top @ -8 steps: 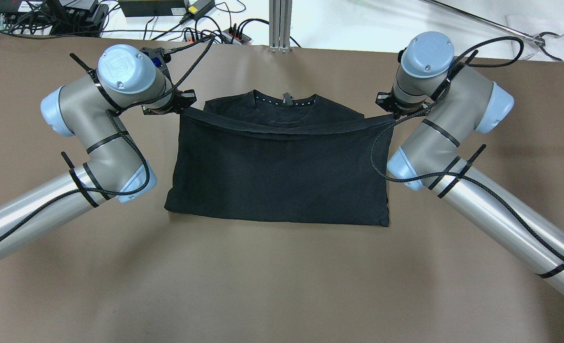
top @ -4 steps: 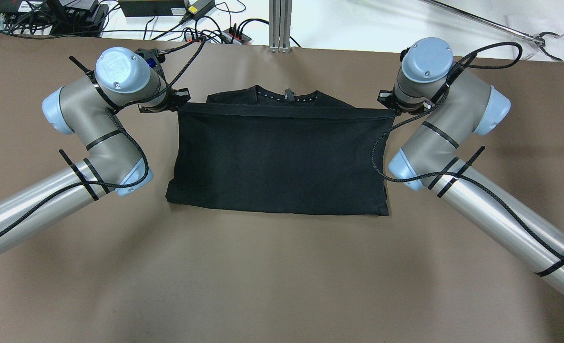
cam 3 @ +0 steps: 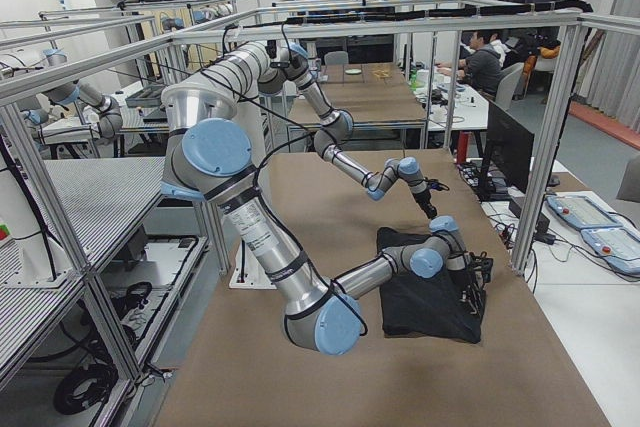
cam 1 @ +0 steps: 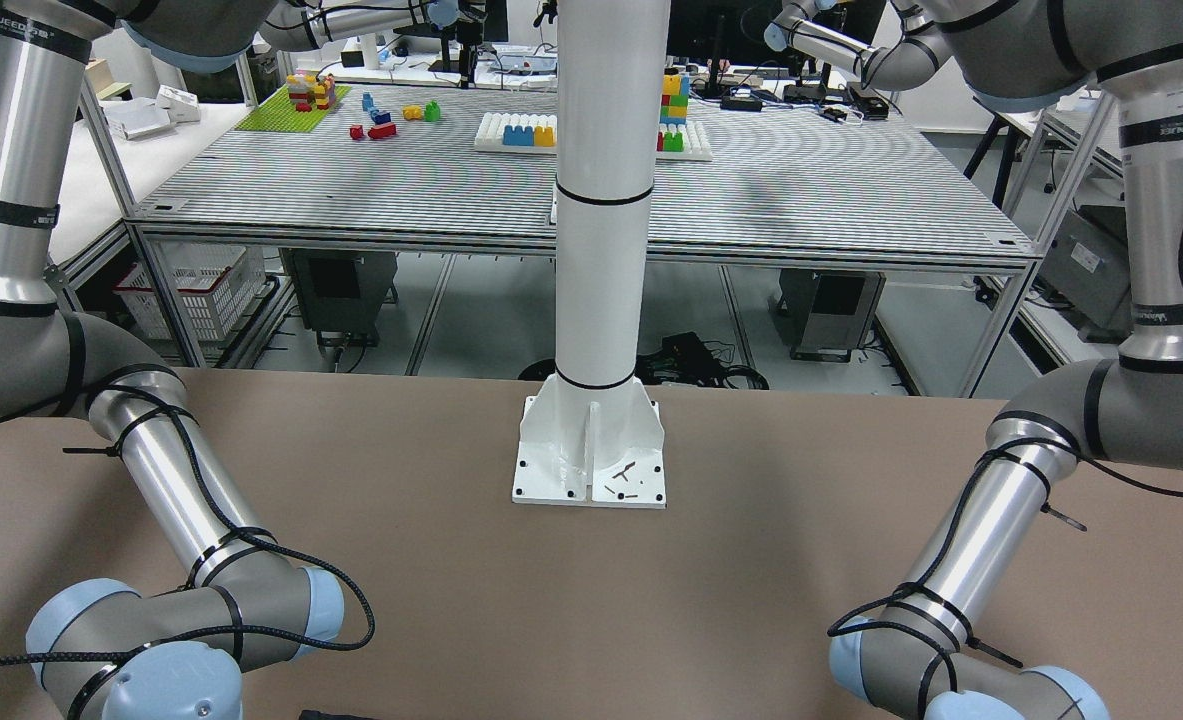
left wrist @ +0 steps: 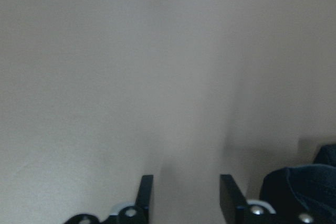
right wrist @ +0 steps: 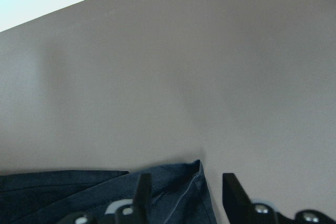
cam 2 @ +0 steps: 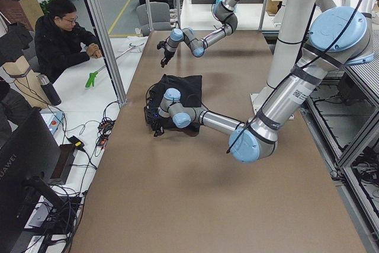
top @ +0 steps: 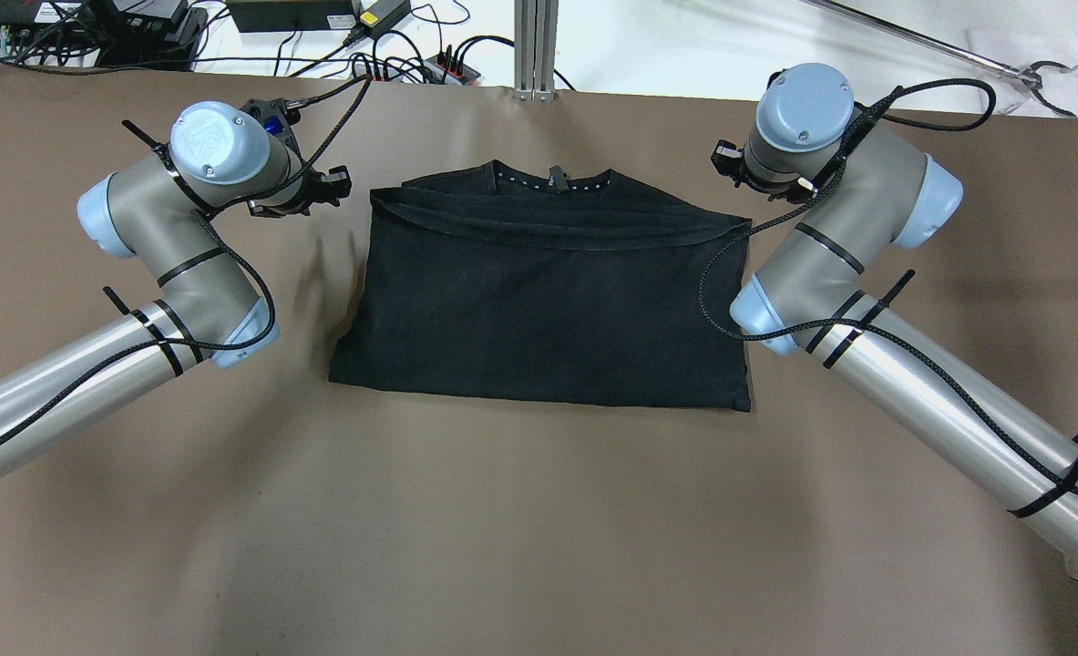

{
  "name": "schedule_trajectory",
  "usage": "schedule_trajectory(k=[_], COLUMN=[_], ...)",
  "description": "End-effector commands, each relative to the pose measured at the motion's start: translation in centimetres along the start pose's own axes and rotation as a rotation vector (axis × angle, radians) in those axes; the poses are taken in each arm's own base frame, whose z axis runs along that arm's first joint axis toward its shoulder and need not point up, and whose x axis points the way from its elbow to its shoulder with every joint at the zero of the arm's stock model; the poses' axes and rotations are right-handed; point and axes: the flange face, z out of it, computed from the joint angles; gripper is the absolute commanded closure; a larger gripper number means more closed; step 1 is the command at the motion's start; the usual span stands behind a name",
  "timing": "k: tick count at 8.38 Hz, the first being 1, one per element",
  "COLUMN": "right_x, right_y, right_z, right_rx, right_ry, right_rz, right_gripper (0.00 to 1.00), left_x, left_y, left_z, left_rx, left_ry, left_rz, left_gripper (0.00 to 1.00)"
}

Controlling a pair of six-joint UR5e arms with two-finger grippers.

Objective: Fold clothes

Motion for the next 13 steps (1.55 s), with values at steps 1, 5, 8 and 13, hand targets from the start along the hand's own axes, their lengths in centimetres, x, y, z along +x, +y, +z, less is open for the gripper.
schedule_trajectory(k=[1,5,8,13], right_x=[1.4,10.0,13.8,13.8], right_y=[1.7,15.3,21.3,23.0], right_z=[-2.1,-4.4,-2.1,-1.8], right_rx=[-0.015,-0.222,-0.252,-0.246], right_ry=[-0.052,-0.133,-0.129,-0.151], right_rz=[0.012,0.042,0.087,0.144], right_gripper=[0.24,0.25,0.33,1.00], left_x=[0.3,3.1,3.3,4.7], left_y=[-0.1,-1.2,-1.1,-0.8], left_z=[-0.2,-3.7,-4.8,-8.1], left_rx=[0.002,-0.026,-0.021,-0.021], left_ry=[0.013,0.084,0.104,0.069], left_rz=[-0.036,-0.044,-0.064,-0.083], left_gripper=[0.32,0.32,0.32,0.32])
